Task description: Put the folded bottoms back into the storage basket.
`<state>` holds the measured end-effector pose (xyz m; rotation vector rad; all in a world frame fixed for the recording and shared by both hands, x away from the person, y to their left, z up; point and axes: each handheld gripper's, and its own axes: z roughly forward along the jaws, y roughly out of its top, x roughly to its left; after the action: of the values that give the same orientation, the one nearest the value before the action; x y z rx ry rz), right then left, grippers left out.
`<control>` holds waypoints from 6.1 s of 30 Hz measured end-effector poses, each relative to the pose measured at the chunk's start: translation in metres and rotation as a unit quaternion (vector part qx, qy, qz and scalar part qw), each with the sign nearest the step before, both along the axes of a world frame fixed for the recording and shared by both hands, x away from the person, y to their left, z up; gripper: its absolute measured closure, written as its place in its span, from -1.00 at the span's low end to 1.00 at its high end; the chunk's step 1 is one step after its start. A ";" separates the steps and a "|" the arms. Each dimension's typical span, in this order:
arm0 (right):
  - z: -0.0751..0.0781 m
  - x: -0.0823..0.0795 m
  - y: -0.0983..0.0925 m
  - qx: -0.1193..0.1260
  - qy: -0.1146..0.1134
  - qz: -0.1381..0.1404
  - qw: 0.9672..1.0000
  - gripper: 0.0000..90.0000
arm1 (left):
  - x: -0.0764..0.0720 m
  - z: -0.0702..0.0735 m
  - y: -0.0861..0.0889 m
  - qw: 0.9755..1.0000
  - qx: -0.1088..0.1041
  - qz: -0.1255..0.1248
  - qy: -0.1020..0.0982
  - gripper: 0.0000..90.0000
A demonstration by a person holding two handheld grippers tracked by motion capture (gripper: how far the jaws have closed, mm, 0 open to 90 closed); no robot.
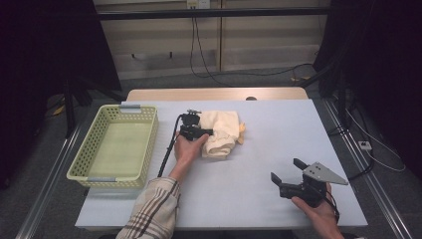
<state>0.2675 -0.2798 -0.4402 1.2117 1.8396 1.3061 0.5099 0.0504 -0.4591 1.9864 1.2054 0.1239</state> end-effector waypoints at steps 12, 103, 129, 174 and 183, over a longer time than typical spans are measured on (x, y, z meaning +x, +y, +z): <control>0.000 0.000 -0.001 0.000 0.000 -0.002 1.000 -0.85 | -0.001 0.007 0.004 1.000 -0.015 -0.001 0.002 0.59; 0.001 -0.002 0.000 0.007 -0.003 0.004 1.000 -0.89 | -0.069 0.114 0.041 0.981 -0.030 -0.070 -0.180 0.65; 0.001 -0.002 0.000 0.008 -0.005 0.003 1.000 -0.89 | -0.088 0.135 0.075 0.978 -0.038 -0.047 -0.198 0.65; 0.001 -0.002 0.001 0.005 -0.005 0.004 1.000 -0.90 | -0.120 0.161 0.150 0.973 -0.042 -0.003 -0.227 0.65; 0.001 -0.002 0.001 0.007 -0.004 0.005 1.000 -0.90 | -0.123 0.165 0.162 0.972 -0.046 0.009 -0.230 0.65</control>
<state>0.2658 -0.2789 -0.4387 1.2042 1.8368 1.3287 0.3864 0.2128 -0.2945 1.7383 0.9072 0.5003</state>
